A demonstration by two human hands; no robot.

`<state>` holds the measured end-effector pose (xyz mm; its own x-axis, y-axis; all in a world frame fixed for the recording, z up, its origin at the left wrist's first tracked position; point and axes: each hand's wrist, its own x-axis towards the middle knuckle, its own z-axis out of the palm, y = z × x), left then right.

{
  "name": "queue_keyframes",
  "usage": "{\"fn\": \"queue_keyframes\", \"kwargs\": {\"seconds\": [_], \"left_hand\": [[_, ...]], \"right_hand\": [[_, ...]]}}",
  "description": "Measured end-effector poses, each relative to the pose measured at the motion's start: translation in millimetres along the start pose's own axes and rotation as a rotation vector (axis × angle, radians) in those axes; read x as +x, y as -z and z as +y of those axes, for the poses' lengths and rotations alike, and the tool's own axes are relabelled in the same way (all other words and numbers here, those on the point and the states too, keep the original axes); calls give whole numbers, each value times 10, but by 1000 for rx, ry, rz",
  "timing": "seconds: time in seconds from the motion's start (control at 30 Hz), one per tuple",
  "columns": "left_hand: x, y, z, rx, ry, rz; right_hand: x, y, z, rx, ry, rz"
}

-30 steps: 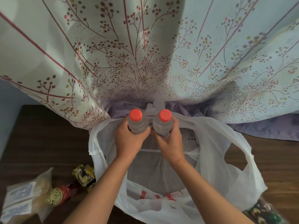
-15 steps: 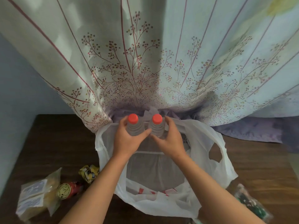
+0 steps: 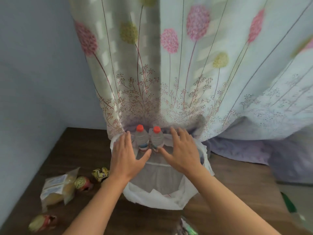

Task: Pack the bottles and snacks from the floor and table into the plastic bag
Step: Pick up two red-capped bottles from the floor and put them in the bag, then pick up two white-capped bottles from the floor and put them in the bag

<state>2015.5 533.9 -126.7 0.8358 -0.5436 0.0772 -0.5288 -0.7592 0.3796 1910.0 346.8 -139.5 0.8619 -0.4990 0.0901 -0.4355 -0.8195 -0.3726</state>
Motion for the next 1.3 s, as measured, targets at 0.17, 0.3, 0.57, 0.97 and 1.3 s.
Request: {"fn": "queue_keyframes", "kwargs": {"seconds": [0.17, 0.3, 0.57, 0.97, 1.3], "left_hand": [[-206, 300, 197, 194, -136, -22], [-377, 501, 425, 214, -229, -53], [-916, 546, 843, 134, -490, -131], [-1931, 242, 2120, 45, -910, -231], [-2822, -143, 3584, -5, -1175, -262]], "right_hand": [[-355, 485, 60, -148, -58, -28], [-681, 848, 125, -201, -118, -31], [-1632, 1238, 197, -231, -303, 64], [-3699, 1524, 642, -268, -719, 188], [-5176, 2030, 1580, -298, -980, 275]]}}
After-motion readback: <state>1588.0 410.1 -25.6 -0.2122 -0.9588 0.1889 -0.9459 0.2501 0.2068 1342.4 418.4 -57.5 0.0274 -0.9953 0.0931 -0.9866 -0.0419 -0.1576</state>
